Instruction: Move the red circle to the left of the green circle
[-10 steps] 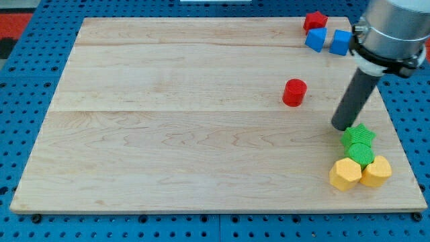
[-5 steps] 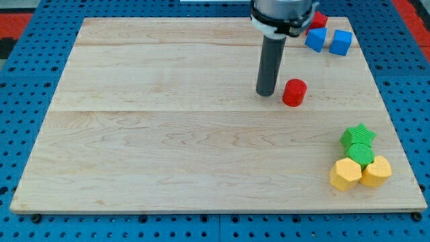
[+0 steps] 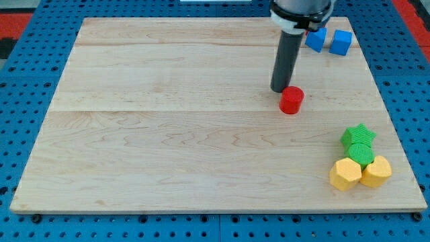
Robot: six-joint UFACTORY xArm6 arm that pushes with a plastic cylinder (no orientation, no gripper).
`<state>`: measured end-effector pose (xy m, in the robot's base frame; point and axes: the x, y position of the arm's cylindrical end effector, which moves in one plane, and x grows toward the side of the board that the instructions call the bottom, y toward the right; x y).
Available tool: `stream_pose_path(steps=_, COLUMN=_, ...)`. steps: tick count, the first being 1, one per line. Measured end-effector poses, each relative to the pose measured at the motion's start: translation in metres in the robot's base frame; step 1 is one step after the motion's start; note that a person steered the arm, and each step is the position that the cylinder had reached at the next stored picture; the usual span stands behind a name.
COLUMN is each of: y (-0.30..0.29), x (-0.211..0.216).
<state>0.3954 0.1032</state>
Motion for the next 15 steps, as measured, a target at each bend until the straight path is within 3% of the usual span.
stream_pose_path(steps=1, y=0.002, x=0.012)
stream_pose_path(steps=3, y=0.019, x=-0.012)
stream_pose_path(steps=8, y=0.026, x=0.086)
stream_pose_path(steps=11, y=0.052, x=0.065)
stream_pose_path(steps=15, y=0.064, x=0.117)
